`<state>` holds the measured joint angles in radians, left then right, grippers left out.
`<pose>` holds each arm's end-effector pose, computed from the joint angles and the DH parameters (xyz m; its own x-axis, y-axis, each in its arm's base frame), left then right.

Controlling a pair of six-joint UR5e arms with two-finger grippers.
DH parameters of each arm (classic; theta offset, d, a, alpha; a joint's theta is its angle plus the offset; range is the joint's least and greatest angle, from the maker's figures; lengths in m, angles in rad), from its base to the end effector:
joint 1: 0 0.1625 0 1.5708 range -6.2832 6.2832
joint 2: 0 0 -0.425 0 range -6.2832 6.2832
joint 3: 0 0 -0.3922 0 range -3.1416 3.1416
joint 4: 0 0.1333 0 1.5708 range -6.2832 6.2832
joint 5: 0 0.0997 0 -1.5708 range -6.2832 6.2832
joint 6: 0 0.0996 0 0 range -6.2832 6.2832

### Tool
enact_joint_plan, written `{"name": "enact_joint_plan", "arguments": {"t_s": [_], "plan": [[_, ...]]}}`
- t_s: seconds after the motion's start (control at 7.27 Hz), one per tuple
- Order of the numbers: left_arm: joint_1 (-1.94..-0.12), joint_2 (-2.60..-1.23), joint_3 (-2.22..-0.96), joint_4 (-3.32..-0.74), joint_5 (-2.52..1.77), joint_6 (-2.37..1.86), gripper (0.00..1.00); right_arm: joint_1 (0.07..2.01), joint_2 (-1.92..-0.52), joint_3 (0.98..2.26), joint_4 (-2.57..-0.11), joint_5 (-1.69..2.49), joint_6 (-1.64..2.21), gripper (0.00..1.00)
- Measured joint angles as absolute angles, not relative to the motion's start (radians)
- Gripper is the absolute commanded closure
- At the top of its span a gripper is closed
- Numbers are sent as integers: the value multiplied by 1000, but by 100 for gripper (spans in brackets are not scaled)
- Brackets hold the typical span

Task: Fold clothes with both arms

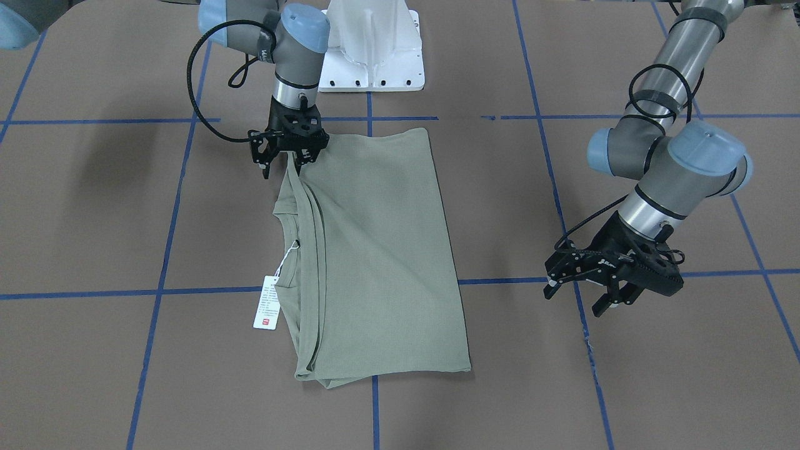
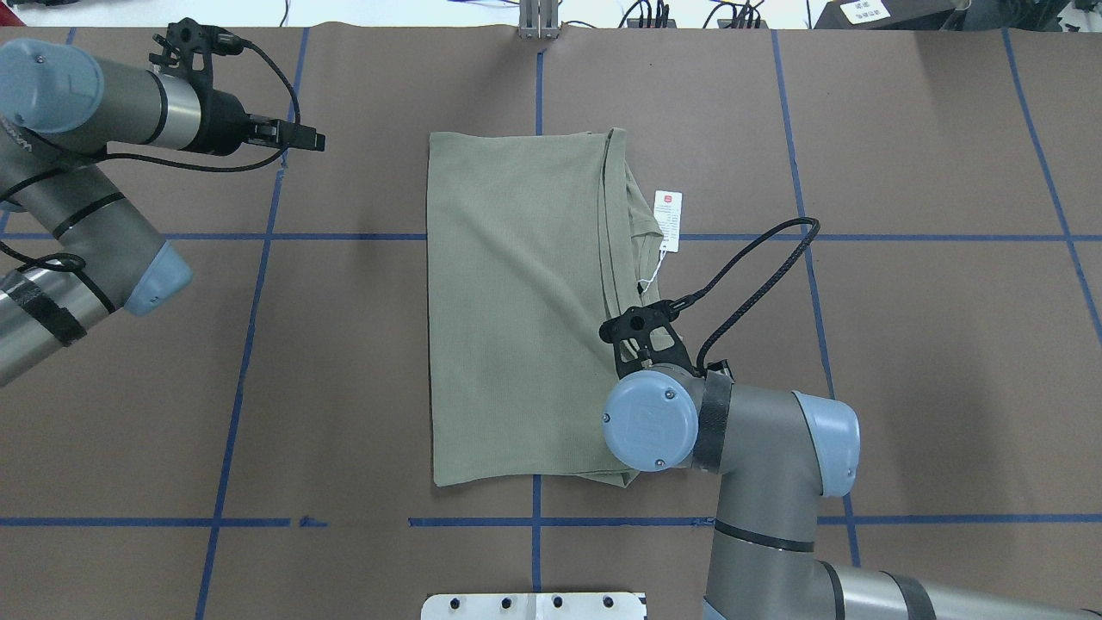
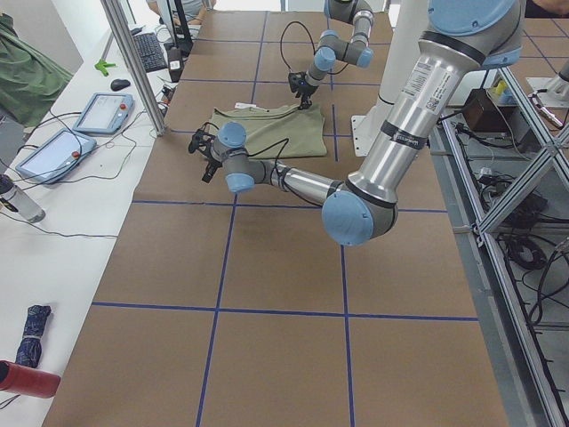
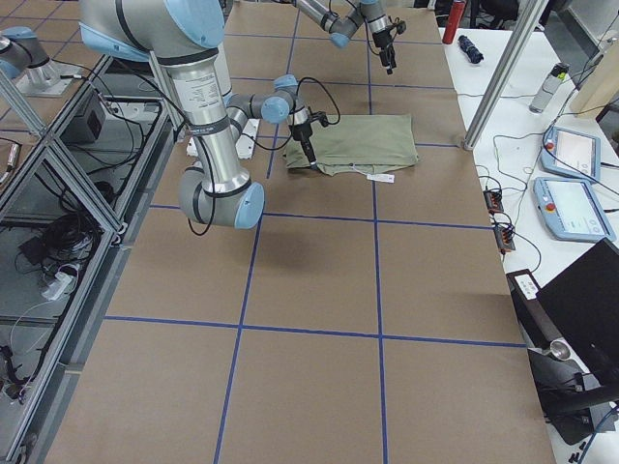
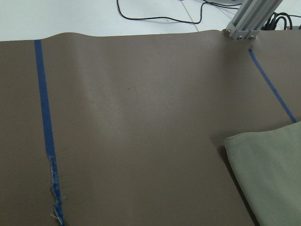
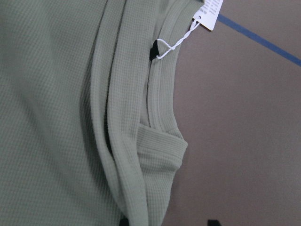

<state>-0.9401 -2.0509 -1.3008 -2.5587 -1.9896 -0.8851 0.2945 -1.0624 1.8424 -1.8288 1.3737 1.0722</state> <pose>0.3384 -0.6208 0.3979 0.4920 0.3072 -0.8146 0.2622 0.8400 0.4751 -0.5497 -0.3264 0.2929 0.9093 -0.2142 0.3567 0.0646 0.9196 0.3875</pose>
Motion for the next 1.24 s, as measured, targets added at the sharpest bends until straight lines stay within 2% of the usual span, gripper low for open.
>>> {"name": "enact_joint_plan", "arguments": {"t_s": [0.55, 0.69, 0.83, 0.96, 1.24], "plan": [[-936, -2051, -1302, -2570, -1990, -915, 0, 322, -1087, 1875, -1824, 1376, 1133, 100], [-935, -2051, -1301, -2588, -1990, -930, 0, 321, -1097, 1894, -1822, 1379, 1170, 83], [-935, -2051, -1300, -2601, -1990, -941, 0, 323, -1097, 1908, -1812, 1389, 1188, 39], [-935, -2051, -1300, -2606, -1990, -945, 0, 331, -1097, 1914, -1756, 1414, 1205, 35], [-935, -2051, -1300, -2609, -1990, -947, 0, 351, -1111, 1901, -1541, 1457, 1287, 35]]}}
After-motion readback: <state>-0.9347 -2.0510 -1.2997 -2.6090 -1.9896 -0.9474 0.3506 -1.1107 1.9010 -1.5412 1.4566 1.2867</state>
